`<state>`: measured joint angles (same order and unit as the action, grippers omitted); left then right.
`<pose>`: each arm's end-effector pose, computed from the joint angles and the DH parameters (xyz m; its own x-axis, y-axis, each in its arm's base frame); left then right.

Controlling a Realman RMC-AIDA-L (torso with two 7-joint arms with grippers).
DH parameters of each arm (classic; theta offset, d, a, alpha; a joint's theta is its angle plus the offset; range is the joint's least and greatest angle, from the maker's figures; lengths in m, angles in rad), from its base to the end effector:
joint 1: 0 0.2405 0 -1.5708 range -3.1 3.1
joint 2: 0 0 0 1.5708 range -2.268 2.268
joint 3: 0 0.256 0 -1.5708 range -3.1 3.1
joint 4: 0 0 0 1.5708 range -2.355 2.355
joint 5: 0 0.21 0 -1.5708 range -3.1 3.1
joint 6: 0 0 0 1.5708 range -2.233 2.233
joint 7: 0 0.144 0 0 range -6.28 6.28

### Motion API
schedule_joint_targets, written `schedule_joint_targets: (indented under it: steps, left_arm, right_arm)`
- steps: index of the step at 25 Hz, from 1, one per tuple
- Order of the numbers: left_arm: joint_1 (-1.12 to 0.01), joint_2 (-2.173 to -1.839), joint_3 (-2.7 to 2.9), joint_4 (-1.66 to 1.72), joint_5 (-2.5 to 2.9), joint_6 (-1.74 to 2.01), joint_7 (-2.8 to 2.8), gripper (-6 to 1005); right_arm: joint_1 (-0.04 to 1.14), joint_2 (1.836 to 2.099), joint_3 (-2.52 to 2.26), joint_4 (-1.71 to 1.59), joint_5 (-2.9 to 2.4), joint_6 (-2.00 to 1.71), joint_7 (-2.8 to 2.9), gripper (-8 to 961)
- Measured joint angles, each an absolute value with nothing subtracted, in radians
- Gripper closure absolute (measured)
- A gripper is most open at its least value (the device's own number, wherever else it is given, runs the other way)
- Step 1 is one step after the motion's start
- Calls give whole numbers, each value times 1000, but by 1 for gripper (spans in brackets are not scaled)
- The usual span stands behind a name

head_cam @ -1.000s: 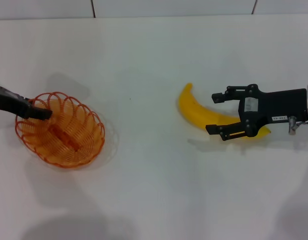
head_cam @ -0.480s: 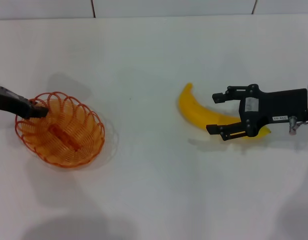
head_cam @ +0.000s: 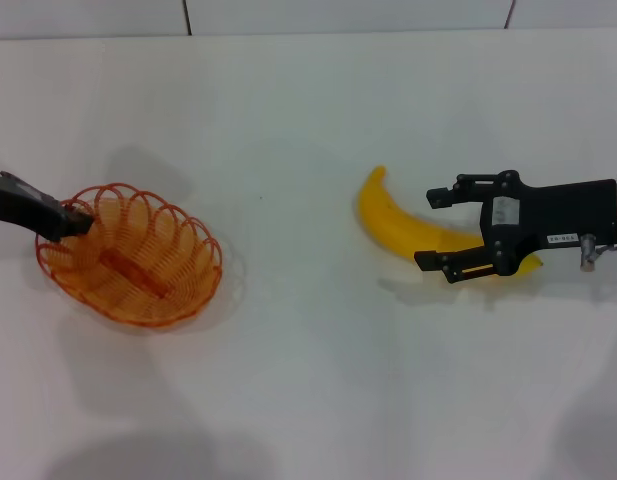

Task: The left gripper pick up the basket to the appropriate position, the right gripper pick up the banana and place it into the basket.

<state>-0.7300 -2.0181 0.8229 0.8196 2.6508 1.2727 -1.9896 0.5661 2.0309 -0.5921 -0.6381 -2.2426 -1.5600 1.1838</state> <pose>-0.2752 0.4054 0.0363 0.7772 0.6279 -0.0422 0.5326 -0.6920 -0.4873 0.2894 0.3304 0.0115 0.9296 -0.2140 -0.3000 -0.2873 -0.9308 -0.2262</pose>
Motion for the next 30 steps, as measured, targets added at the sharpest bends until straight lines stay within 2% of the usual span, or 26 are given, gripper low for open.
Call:
schedule_joint_targets:
  steps: [4, 13, 21, 30]
  left_arm:
    - [-703, -2026, 824, 912, 2624, 1335, -1992, 867]
    - [-670, -2027, 824, 1060, 2488, 1502, -1997, 903]
    - [-677, -2031, 820, 1005, 2412, 1472, -2009, 921]
    - [-675, -2029, 800, 824, 2320, 1269, -2025, 920]
  right_arm:
    - [565, 2031, -592, -638, -2243, -1560, 1184, 83]
    - [566, 2031, -589, -638, -2243, -1558, 1184, 85]
    - [571, 2031, -592, -638, -2243, -1558, 1184, 86]
    - [579, 2029, -592, -644, -2243, -1558, 1189, 88]
